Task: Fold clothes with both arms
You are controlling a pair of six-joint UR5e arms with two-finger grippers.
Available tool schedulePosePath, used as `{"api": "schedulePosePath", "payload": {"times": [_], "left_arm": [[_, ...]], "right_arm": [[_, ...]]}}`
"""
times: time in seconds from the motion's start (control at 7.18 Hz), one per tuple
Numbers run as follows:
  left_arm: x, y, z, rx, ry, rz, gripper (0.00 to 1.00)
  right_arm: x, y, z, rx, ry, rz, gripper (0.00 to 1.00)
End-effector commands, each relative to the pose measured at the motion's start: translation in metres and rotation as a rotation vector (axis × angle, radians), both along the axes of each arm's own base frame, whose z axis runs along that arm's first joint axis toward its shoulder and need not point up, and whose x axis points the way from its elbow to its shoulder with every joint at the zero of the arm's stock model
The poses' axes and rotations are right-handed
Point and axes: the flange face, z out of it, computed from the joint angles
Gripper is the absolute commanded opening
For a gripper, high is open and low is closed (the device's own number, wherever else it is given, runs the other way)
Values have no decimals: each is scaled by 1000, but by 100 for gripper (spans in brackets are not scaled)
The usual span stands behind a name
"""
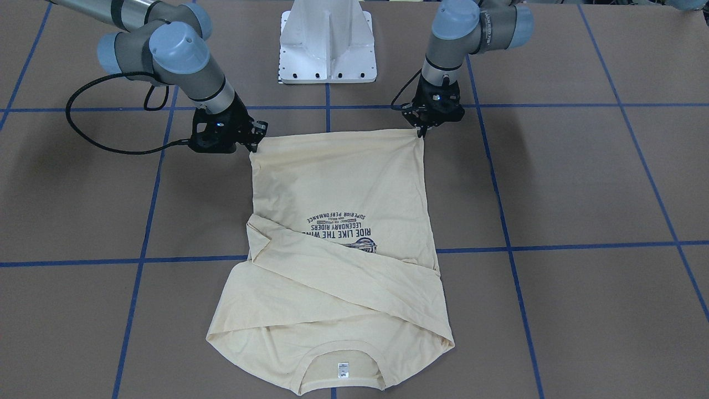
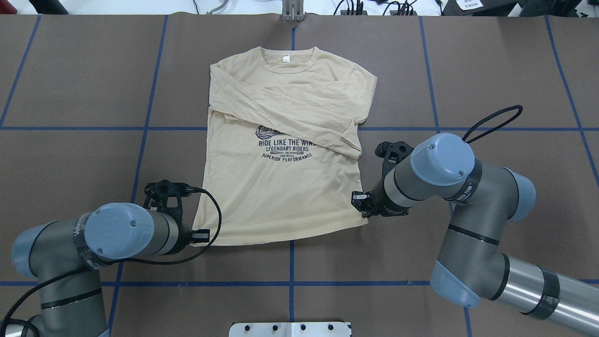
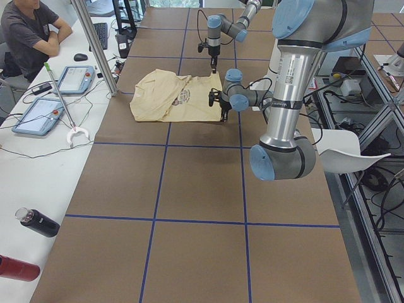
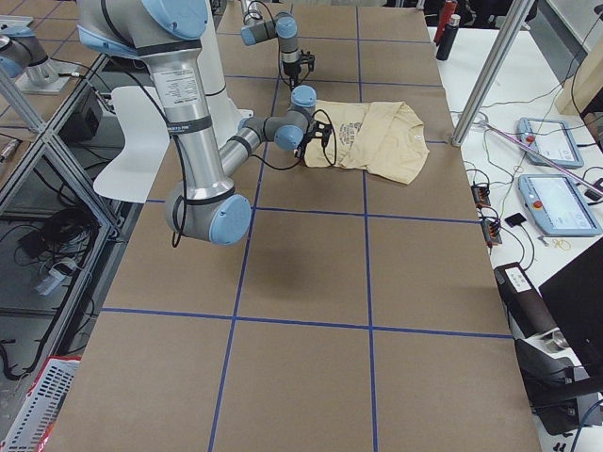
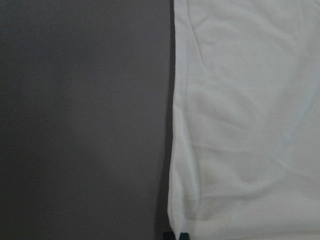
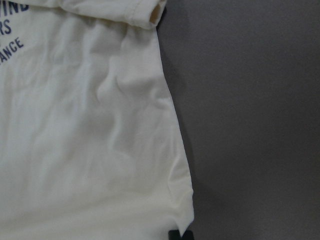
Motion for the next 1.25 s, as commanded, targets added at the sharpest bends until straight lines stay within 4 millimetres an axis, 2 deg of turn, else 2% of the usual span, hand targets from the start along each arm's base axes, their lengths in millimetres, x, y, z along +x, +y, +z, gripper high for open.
{"api": "schedulePosePath", "payload": {"times": [0.0, 0.28, 0.42, 0.56, 0.7, 0.84, 0.97, 1.11], "left_arm": [[-6, 2, -14, -3, 8, 0, 0], [-7, 7, -11, 0, -3, 7, 0], [-1, 18, -12, 1, 0, 32, 0], [0, 21, -16, 0, 8, 40, 0], [-9, 30, -29, 5, 26, 53, 0], [-11, 52, -43, -4, 4, 92, 0], [-14, 74, -56, -6, -3, 132, 0], [-7, 92, -56, -7, -4, 170, 0]], "right_arm": [[2, -1, -5, 3, -6, 9, 0], [15, 7, -8, 0, -24, -6, 0], [27, 17, -6, -14, -35, -29, 0], [43, 27, 3, -20, -33, -35, 0], [53, 37, 4, -35, -41, -58, 0], [56, 47, 2, -61, -54, -100, 0], [59, 67, 13, -92, -44, -151, 0], [63, 90, 12, -94, -50, -192, 0]]}}
